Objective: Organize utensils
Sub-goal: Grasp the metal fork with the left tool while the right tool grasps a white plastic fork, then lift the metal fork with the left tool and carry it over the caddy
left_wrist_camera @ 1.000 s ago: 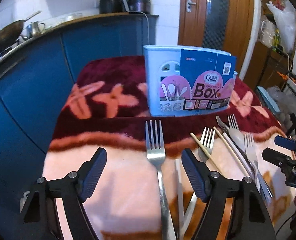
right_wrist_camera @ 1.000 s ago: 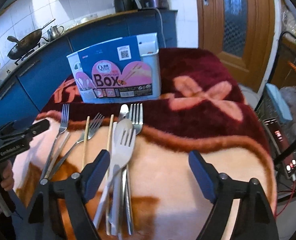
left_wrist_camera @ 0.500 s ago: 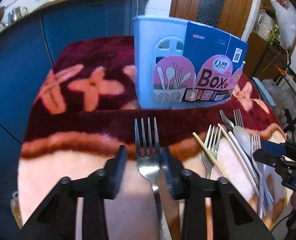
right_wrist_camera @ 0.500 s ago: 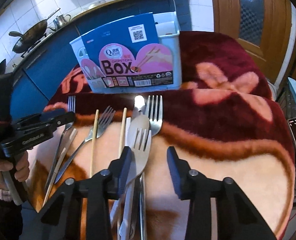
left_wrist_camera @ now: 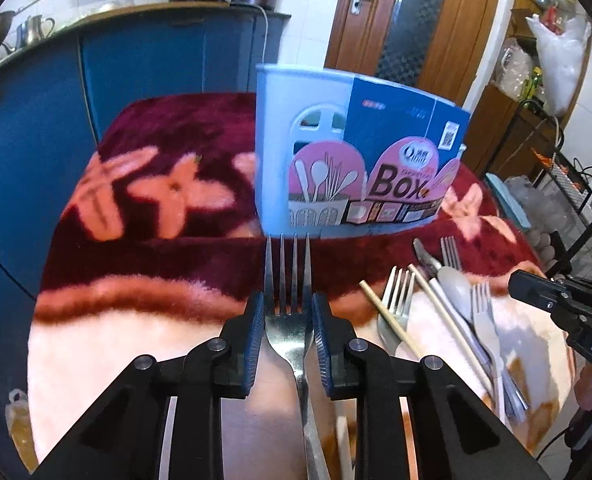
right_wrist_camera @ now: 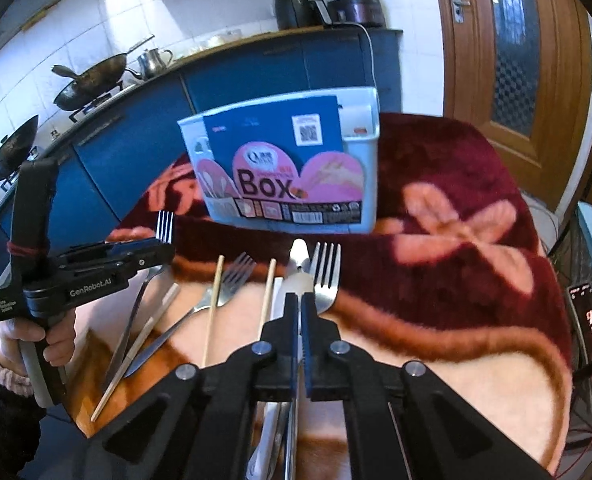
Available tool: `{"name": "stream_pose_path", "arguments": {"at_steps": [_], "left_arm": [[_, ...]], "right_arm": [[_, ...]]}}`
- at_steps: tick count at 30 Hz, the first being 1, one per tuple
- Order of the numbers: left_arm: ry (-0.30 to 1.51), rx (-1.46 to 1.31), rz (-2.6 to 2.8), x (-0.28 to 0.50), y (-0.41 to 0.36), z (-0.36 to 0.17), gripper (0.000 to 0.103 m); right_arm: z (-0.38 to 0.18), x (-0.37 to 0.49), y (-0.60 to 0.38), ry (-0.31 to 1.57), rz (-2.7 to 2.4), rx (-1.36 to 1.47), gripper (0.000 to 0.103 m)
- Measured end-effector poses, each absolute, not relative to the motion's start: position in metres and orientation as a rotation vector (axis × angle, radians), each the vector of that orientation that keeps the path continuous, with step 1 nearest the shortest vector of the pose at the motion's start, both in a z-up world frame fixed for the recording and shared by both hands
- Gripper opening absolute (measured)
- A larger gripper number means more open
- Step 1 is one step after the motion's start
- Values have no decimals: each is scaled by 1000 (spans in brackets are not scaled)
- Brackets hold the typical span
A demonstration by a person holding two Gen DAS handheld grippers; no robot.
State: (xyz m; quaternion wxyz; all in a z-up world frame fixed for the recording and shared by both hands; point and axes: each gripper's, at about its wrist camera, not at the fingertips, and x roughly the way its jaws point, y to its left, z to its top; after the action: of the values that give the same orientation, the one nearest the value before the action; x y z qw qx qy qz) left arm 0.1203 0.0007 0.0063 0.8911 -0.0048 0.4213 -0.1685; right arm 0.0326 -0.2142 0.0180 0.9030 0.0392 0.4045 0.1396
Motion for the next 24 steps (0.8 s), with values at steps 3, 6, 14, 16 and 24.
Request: {"name": "stream_pose_path", "arguments": {"at_steps": [3,6,14,16,24], "left_arm": [[865,-16,-340,118,3,9,24],[841,-23,-335,115,7,11,24],[754,-54,-372,98,14,25,24],[731,-51,-374,93,14,30,24],[654,-73,-399,72,14,49,24]], "right_arm": [[14,35,-215,866,279,93,27],[8,35,-212,886,285,76,39],[-7,42,-207,940,281,86,10],[-3,38,-208,915,291,96,6],[30,13,-205,755,315,82,3]]}}
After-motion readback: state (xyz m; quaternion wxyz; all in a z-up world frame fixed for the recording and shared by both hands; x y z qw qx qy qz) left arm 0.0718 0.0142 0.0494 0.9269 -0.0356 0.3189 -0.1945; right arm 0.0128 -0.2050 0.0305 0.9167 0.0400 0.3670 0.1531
